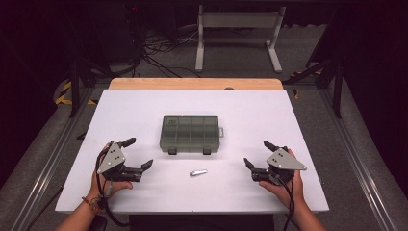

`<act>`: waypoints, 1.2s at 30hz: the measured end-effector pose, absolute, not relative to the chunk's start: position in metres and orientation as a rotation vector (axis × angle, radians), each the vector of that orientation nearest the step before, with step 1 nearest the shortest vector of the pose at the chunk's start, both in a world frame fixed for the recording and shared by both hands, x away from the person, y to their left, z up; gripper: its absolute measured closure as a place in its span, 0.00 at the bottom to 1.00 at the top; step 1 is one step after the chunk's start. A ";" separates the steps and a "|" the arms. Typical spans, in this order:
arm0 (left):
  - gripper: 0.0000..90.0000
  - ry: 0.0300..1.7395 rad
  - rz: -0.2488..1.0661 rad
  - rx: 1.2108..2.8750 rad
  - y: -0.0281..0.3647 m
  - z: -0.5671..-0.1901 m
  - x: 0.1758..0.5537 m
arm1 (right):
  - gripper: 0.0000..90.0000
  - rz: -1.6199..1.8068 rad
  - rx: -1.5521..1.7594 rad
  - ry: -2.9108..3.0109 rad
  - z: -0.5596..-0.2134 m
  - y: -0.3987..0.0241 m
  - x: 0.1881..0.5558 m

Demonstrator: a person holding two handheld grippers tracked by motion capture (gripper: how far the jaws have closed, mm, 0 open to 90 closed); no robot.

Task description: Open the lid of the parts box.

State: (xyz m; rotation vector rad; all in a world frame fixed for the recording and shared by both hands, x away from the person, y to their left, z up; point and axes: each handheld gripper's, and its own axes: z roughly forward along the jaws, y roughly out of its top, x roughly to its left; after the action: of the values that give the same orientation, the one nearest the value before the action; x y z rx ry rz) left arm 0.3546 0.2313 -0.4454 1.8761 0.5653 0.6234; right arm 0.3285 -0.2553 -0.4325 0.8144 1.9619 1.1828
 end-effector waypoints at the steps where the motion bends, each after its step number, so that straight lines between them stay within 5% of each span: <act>1: 0.07 0.564 0.619 1.878 0.231 -0.446 0.355 | 0.15 1.179 0.819 1.967 -0.433 -0.256 0.329; 22: 0.16 0.591 0.533 1.982 0.220 -0.449 0.367 | 0.19 1.176 0.806 2.051 -0.437 -0.238 0.346; 36: 0.23 0.635 0.345 2.144 0.187 -0.446 0.423 | 0.31 1.096 0.751 2.369 -0.429 -0.177 0.405</act>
State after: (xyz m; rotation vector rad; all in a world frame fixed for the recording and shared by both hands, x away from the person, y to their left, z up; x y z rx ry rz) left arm 0.4227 0.1871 -0.4460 2.1444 0.6348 0.3450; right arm 0.4051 -0.1769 -0.4295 0.7513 2.3691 1.0955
